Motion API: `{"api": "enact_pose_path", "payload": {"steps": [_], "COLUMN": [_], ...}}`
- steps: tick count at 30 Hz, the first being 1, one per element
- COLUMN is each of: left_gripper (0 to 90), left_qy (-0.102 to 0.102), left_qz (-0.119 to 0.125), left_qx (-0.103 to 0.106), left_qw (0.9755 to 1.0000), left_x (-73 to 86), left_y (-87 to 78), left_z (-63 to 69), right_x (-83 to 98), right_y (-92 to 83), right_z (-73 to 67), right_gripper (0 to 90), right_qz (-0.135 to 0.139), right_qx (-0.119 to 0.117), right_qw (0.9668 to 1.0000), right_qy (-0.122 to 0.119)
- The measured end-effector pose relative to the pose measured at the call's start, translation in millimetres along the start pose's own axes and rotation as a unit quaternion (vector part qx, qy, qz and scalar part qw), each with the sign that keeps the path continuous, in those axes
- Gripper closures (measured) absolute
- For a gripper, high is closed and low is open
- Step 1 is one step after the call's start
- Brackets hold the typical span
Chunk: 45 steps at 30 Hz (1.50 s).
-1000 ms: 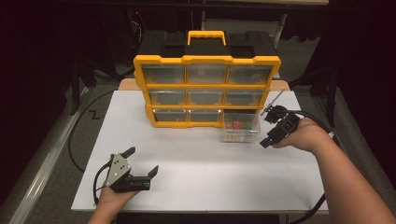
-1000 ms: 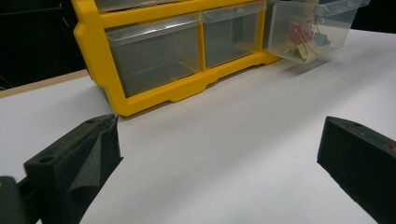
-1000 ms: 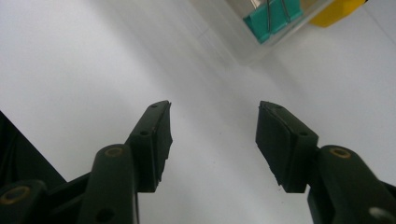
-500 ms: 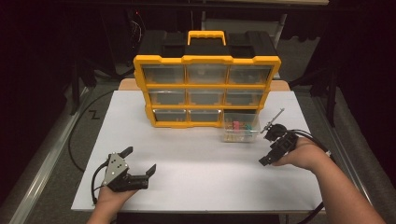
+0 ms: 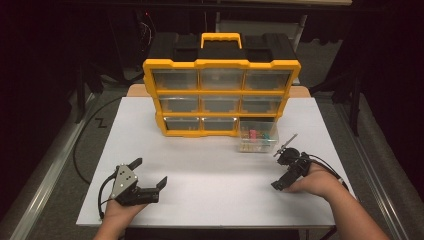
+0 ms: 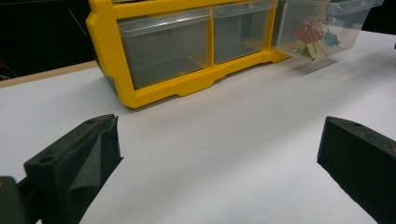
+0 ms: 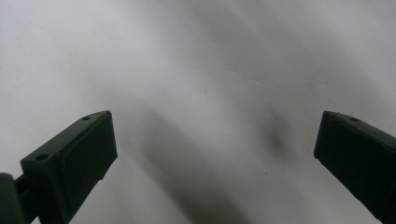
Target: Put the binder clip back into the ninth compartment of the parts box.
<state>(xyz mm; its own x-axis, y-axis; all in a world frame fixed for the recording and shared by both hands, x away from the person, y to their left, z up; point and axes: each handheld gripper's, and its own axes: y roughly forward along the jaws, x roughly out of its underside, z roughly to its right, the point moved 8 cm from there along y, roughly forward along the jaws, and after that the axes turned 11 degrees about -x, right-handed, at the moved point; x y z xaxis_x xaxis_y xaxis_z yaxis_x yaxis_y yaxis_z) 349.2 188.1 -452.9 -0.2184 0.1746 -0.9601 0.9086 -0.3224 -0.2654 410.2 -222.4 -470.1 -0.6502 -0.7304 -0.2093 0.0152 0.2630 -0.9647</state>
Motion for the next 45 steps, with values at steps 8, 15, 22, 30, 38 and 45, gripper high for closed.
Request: {"api": "enact_pose_path", "payload": {"steps": [8,15,22,30,38,45], "left_gripper": [0.3,0.3,0.3,0.2,0.2,0.2], "left_qy": [-0.004,-0.006,-0.011,-0.017,-0.024,-0.03], "left_qz": [0.0,-0.005,-0.005,-0.011,-0.017,-0.012], "left_qx": [0.0,-0.003,-0.006,-0.011,-0.019,-0.024], "left_qw": [1.0,1.0,0.9999,0.9997,0.9994,0.9992], "left_x": [0.3,1.8,2.0,4.4,5.7,4.5], "left_y": [-1.2,2.3,2.1,3.1,4.6,0.7], "left_z": [-0.5,-2.0,-3.1,-5.2,-2.5,-3.1], "right_x": [-0.1,-1.3,-2.6,2.6,8.1,7.3], "right_y": [0.6,3.6,7.4,10.2,2.2,-0.4], "right_z": [0.7,-6.1,-10.5,-12.6,-5.5,-5.1], "right_gripper": [0.4,0.5,0.5,0.5,0.5,0.6], "right_qz": [0.089,0.177,0.237,0.313,0.368,0.38], "right_qx": [0.019,0.037,0.037,0.038,0.029,0.038], "right_qw": [0.9959,0.9834,0.9706,0.949,0.9291,0.924], "right_qy": [0.0,-0.015,-0.014,-0.002,0.021,0.019]}}
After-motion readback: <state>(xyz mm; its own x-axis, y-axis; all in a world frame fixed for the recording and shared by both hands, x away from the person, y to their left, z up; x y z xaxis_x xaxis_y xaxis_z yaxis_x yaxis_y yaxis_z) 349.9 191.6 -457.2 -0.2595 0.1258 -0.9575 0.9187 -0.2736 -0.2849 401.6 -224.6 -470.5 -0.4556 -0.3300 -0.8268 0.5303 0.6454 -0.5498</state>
